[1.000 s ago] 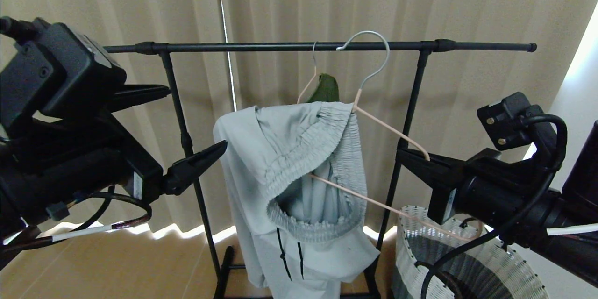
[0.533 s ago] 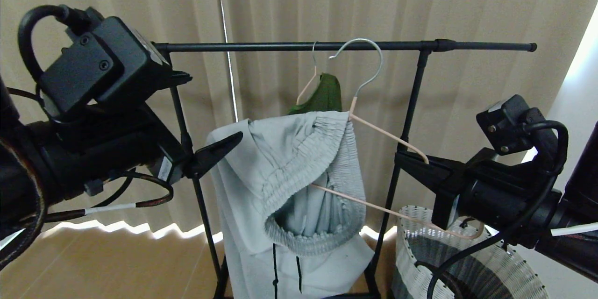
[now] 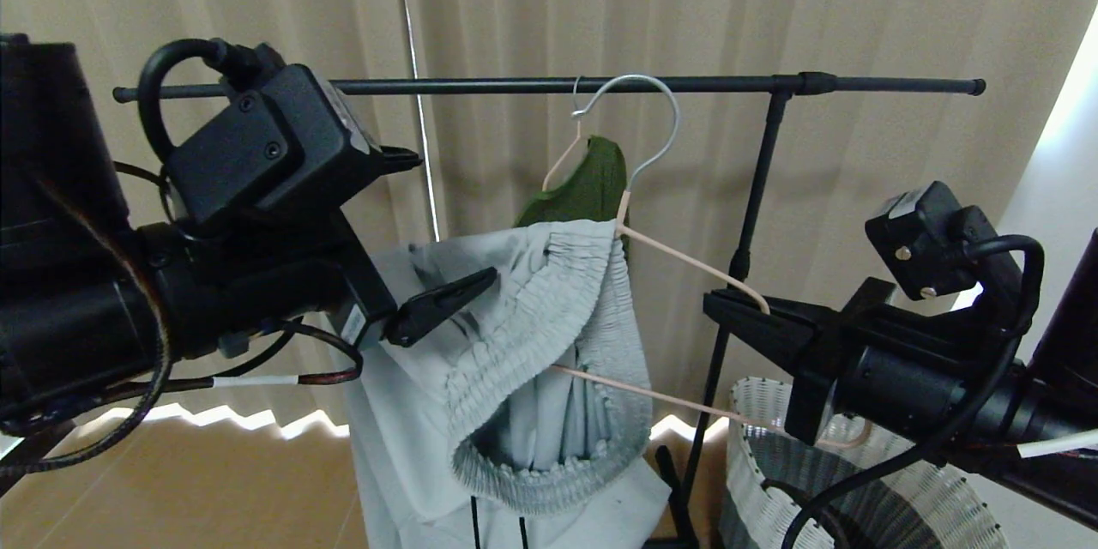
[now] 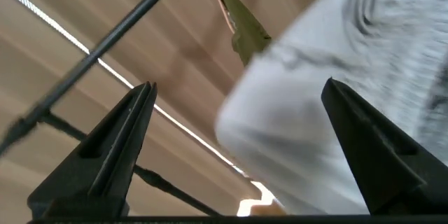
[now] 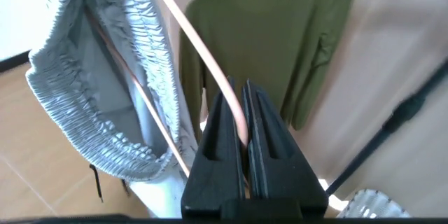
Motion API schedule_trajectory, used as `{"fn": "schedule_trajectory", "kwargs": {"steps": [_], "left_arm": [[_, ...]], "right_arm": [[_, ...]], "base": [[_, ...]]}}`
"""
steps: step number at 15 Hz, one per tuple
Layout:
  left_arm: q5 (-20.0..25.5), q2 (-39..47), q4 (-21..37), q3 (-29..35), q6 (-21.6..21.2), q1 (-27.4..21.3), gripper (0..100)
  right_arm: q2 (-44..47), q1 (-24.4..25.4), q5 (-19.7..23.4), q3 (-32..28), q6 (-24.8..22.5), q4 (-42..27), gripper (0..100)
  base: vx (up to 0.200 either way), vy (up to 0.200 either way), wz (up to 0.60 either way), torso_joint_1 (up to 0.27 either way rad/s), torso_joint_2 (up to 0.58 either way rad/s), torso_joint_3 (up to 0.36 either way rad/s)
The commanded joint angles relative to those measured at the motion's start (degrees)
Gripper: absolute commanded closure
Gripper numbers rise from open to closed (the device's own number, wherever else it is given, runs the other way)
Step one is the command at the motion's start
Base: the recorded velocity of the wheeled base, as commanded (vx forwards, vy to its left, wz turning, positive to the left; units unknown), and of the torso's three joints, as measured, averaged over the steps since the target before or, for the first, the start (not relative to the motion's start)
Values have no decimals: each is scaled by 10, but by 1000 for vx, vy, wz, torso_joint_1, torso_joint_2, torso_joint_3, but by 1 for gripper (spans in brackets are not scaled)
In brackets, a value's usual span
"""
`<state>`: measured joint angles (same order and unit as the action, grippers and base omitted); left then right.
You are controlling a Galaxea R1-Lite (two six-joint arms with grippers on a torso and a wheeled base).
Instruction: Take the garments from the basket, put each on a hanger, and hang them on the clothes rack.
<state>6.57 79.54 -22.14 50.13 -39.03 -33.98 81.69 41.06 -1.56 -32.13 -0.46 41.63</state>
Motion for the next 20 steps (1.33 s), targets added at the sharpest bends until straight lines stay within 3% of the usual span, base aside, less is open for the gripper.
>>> {"fn": "schedule_trajectory", "kwargs": {"steps": [1, 4, 12, 13, 17, 20], "left_arm": [[1, 44, -1, 20, -1, 0, 0], [18, 56, -32, 16, 1, 0, 0], [19, 52, -34, -3, 0, 0, 0], [19, 52, -34, -4, 0, 0, 100], [20, 47, -34, -13, 1, 0, 100], [20, 47, -70, -32, 3, 0, 100]], "right_arm": [[-2, 6, 13, 1, 0, 3, 100], [-4, 15, 32, 1, 1, 5, 100], [-8, 21, 43, 1, 1, 14, 100], [-8, 21, 43, 1, 1, 21, 100], [-10, 21, 43, 1, 2, 22, 100], [-9, 17, 43, 1, 2, 22, 100]], "base": [[0, 0, 0, 0, 0, 0], [0, 0, 0, 0, 0, 0], [0, 0, 0, 0, 0, 0], [0, 0, 0, 0, 0, 0], [0, 0, 0, 0, 0, 0], [0, 0, 0, 0, 0, 0]]}}
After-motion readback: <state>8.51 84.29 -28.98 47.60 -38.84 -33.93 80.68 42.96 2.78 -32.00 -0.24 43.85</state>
